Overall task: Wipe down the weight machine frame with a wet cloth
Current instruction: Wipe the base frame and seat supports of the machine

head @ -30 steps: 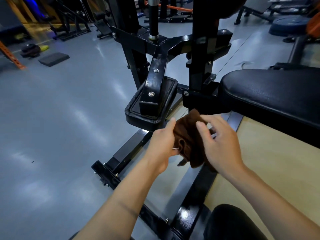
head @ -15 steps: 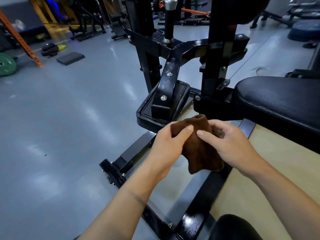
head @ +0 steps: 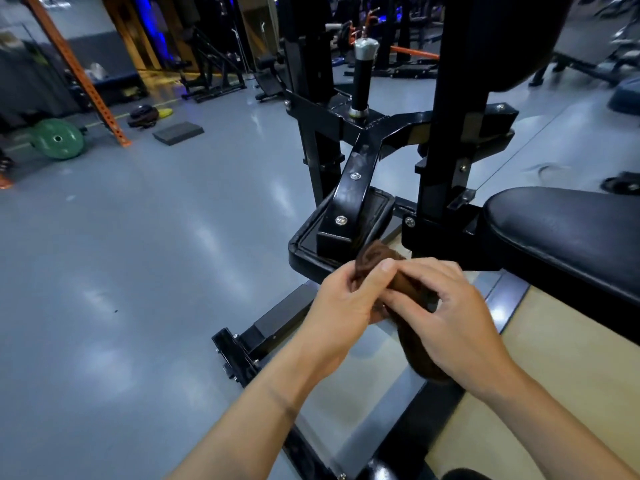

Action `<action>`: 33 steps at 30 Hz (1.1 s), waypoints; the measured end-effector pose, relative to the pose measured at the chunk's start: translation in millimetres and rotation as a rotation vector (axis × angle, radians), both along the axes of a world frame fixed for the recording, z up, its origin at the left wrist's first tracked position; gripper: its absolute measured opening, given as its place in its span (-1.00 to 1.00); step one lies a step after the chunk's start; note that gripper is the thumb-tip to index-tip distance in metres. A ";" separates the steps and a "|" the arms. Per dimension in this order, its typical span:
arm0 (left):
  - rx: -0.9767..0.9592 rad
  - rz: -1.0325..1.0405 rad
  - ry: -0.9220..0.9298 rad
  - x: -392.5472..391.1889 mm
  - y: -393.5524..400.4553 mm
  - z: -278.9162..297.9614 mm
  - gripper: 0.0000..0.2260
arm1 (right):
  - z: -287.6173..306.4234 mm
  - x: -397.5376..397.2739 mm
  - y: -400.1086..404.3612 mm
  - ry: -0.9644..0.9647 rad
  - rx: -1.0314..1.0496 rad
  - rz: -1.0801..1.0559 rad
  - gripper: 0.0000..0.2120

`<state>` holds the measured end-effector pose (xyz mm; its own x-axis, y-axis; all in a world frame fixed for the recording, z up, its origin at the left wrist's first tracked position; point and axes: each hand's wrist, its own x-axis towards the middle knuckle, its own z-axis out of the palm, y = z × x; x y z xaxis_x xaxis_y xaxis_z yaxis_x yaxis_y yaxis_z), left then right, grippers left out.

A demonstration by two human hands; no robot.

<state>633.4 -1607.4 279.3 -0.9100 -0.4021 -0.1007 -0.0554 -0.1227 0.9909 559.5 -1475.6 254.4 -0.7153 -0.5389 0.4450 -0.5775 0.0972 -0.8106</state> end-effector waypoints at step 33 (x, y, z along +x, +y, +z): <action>-1.001 0.823 0.349 -73.6 -75.6 -65.6 -0.54 | 50.4 -93.9 -95.3 0.430 0.413 -0.260 -0.66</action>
